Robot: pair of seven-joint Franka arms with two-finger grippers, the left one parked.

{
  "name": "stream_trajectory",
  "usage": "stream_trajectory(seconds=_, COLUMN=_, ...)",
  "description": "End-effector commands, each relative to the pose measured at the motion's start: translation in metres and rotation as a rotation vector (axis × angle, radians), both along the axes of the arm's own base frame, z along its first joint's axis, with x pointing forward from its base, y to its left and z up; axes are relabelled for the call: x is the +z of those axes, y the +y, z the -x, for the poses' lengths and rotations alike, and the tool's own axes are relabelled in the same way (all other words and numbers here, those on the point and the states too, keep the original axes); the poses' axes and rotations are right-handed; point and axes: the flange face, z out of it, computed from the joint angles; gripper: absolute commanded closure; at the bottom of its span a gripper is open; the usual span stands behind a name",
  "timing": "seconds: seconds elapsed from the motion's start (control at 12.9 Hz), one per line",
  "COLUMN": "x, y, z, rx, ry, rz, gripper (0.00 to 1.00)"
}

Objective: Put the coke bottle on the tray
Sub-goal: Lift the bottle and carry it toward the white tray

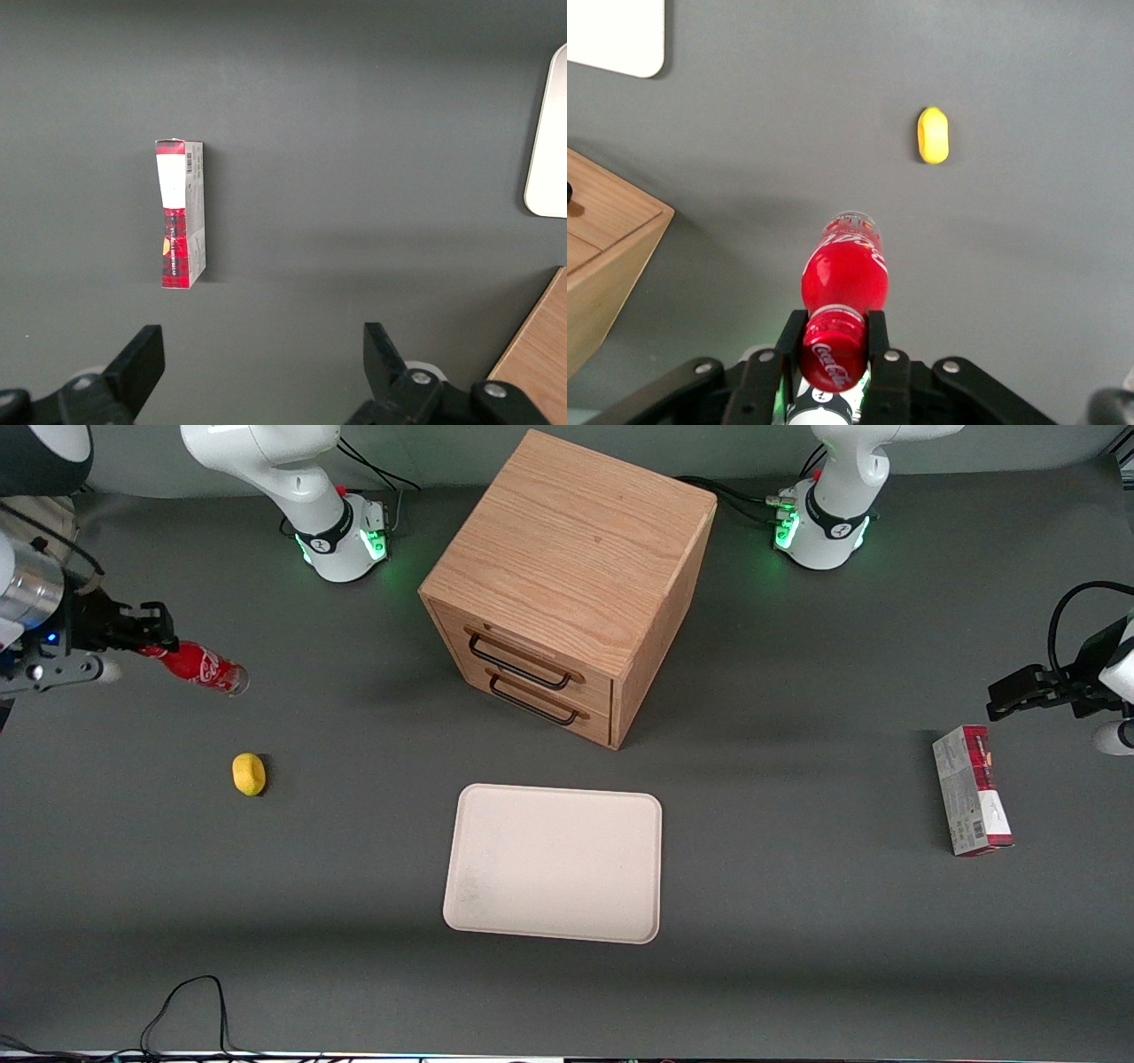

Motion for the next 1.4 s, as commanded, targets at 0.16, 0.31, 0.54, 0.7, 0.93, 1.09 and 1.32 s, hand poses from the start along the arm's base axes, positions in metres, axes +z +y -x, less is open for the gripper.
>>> stream_trajectory(seconds=0.16, x=0.017, y=0.012, z=-0.024, rx=-0.047, ry=0.0, rz=0.02, gripper=1.0)
stream_trajectory(seconds=0.31, x=0.001, y=0.027, z=-0.046, rx=-0.11, ry=0.025, rz=-0.004, gripper=1.0)
stream_trajectory(seconds=0.54, x=-0.03, y=0.085, z=-0.091, rx=-0.207, ry=0.032, rz=-0.004, gripper=1.0)
stream_trajectory(seconds=0.7, x=-0.062, y=0.129, z=-0.118, rx=-0.307, ry=0.028, rz=0.004, gripper=1.0)
stream_trajectory(seconds=0.93, x=-0.107, y=0.194, z=-0.148, rx=-0.471, ry=-0.067, rz=-0.044, gripper=1.0)
stream_trajectory(seconds=1.09, x=-0.146, y=0.228, z=-0.16, rx=-0.532, ry=-0.101, rz=-0.048, gripper=1.0)
stream_trajectory(seconds=1.32, x=-0.209, y=0.27, z=-0.174, rx=-0.613, ry=-0.203, rz=-0.005, gripper=1.0)
